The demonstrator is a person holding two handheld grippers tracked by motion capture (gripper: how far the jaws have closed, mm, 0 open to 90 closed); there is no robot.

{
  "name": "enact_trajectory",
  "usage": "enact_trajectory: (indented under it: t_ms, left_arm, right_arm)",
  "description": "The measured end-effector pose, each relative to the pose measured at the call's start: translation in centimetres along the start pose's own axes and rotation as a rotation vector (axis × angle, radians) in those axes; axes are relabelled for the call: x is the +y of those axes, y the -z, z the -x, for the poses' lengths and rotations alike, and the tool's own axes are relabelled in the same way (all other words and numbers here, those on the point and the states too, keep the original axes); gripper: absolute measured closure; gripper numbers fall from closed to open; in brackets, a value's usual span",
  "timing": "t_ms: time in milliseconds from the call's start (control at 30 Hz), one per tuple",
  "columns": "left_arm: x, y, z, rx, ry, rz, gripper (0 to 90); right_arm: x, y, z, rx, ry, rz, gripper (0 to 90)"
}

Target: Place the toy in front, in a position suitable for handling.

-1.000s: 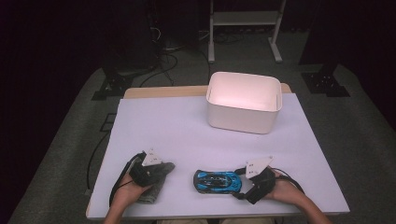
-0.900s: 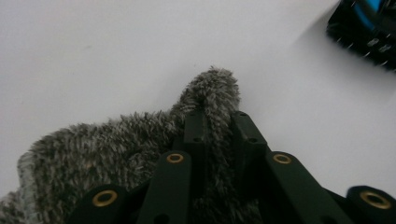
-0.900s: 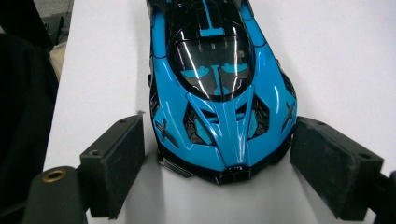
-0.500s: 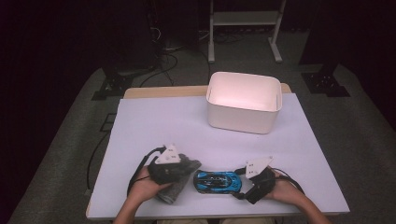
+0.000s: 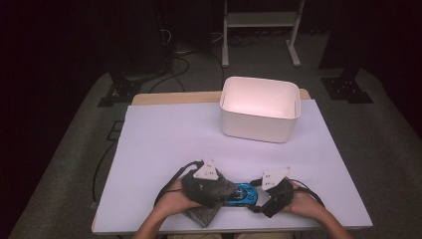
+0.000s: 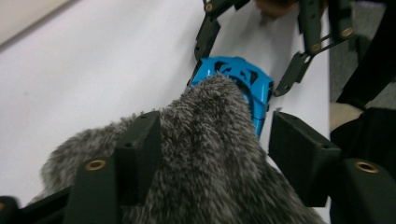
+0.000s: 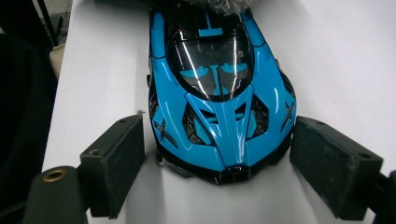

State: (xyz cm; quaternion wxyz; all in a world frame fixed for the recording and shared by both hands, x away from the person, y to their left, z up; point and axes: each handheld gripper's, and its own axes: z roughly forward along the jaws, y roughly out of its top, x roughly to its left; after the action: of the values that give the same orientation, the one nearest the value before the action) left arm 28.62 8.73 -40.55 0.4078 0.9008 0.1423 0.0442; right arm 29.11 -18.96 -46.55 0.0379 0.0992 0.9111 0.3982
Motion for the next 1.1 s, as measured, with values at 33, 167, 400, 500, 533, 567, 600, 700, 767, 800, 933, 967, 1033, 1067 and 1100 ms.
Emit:
enact_trajectory:
  t_ms: [33, 167, 400, 500, 533, 567, 600, 700, 767, 800, 933, 967, 1033, 1067, 1100]
  left_arm:
    - [-0.1, 0.2, -0.1, 0.004, 0.003, 0.002, 31.4]
    - [-0.7, 0.2, -0.8, -0.005, 0.045, -0.011, 32.0]
    - [-1.3, -0.7, -0.8, -0.030, 0.013, -0.062, 68.4]
    - [-1.3, -0.4, -1.0, -0.023, -0.009, -0.083, 74.8]
    - [-1.3, -0.3, -1.0, -0.023, -0.004, -0.081, 75.5]
    - [-1.3, 0.0, -1.1, -0.023, -0.006, -0.082, 76.1]
    - [-1.4, 0.3, -1.1, -0.017, -0.016, -0.079, 76.9]
    - [-1.4, 1.7, -1.4, 0.024, -0.030, -0.079, 77.1]
    - [-1.6, 3.0, -1.9, 0.029, -0.018, -0.063, 77.2]
    - [-1.8, 3.3, -2.2, 0.018, -0.012, -0.058, 77.1]
    - [-2.8, 2.9, -2.7, -0.010, 0.016, -0.062, 77.0]
    - [-2.8, 2.4, -2.6, -0.018, 0.017, -0.068, 76.8]
    - [-2.5, 1.8, -2.3, -0.028, 0.001, -0.075, 76.7]
    - [-2.2, 1.5, -2.0, -0.033, -0.003, -0.072, 76.7]
    - [-1.9, 1.3, -1.8, -0.049, -0.020, -0.074, 76.7]
  right_arm:
    - [0.0, 0.0, 0.0, 0.000, 0.000, 0.000, 16.9]
    - [0.0, 0.0, 0.0, -0.001, 0.000, 0.000, 16.9]
    - [0.0, 0.1, 0.0, -0.016, -0.003, 0.006, 22.5]
    - [0.0, 0.1, -0.1, -0.019, 0.007, 0.016, 24.8]
    - [0.1, 0.1, -0.1, -0.022, 0.011, 0.015, 24.8]
    - [0.3, 0.0, -0.1, -0.022, 0.012, 0.014, 24.9]
    - [0.4, -0.1, -0.1, -0.019, 0.019, 0.009, 24.9]
    - [0.6, -0.2, 0.0, -0.009, 0.033, 0.000, 24.9]
    - [0.5, -0.2, 0.1, -0.001, 0.038, 0.005, 24.8]
    - [0.5, -0.2, 0.2, 0.004, 0.041, 0.006, 24.8]
    - [0.5, -0.3, 0.3, 0.008, 0.043, 0.014, 24.7]
    - [0.4, -0.3, 0.2, 0.007, 0.043, 0.014, 24.6]
    - [0.4, -0.3, 0.1, -0.001, 0.040, 0.014, 24.5]
    - [0.4, -0.3, 0.1, -0.007, 0.040, 0.015, 24.5]
    - [0.4, -0.2, 0.0, -0.012, 0.041, 0.016, 24.5]
